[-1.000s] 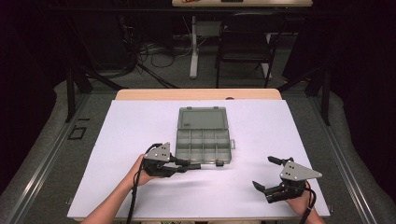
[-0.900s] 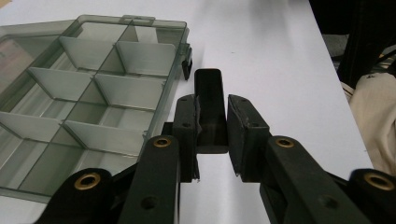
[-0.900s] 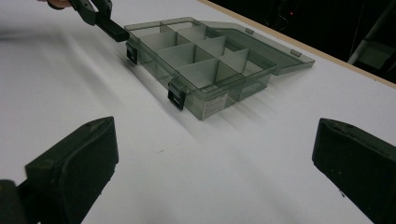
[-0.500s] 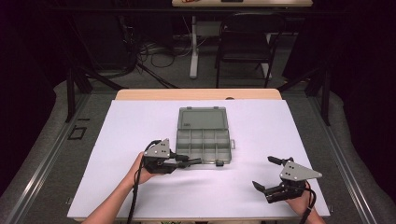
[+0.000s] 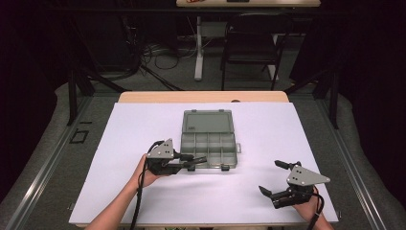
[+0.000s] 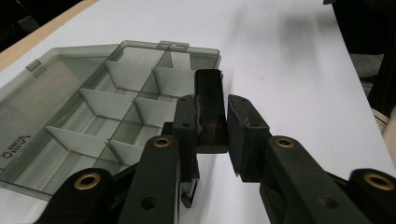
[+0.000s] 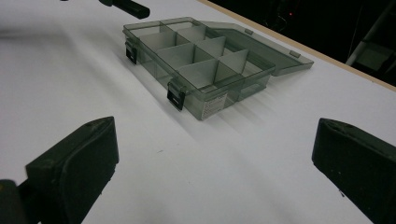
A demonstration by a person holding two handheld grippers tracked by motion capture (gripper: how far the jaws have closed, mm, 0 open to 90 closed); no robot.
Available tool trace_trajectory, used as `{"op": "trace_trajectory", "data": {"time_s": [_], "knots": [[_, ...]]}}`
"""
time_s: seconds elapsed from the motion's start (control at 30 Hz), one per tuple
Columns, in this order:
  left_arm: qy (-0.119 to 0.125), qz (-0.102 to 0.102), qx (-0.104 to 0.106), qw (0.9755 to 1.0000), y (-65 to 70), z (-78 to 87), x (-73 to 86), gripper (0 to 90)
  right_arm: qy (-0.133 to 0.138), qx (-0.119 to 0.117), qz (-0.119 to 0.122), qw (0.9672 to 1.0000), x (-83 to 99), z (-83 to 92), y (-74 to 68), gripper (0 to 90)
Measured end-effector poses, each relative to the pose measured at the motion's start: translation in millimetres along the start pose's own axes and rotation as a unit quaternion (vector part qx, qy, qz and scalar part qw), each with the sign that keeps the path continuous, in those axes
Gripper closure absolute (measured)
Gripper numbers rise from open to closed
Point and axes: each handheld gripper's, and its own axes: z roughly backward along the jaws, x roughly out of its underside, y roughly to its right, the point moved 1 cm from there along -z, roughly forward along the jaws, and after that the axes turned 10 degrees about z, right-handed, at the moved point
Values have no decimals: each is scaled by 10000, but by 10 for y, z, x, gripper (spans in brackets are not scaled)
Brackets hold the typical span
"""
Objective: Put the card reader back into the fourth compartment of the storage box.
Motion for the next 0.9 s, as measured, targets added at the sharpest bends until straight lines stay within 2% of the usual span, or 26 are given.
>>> {"op": "trace_trajectory", "data": {"time_s": [0.53, 0.9], "knots": [[260, 45, -335, 9991, -17, -25, -91, 745, -18, 27, -17, 10000, 0, 6, 1, 1], [345, 61, -550, 9979, -32, -49, -130, 745, -13, 48, -22, 10000, -2, 4, 2, 1]]}}
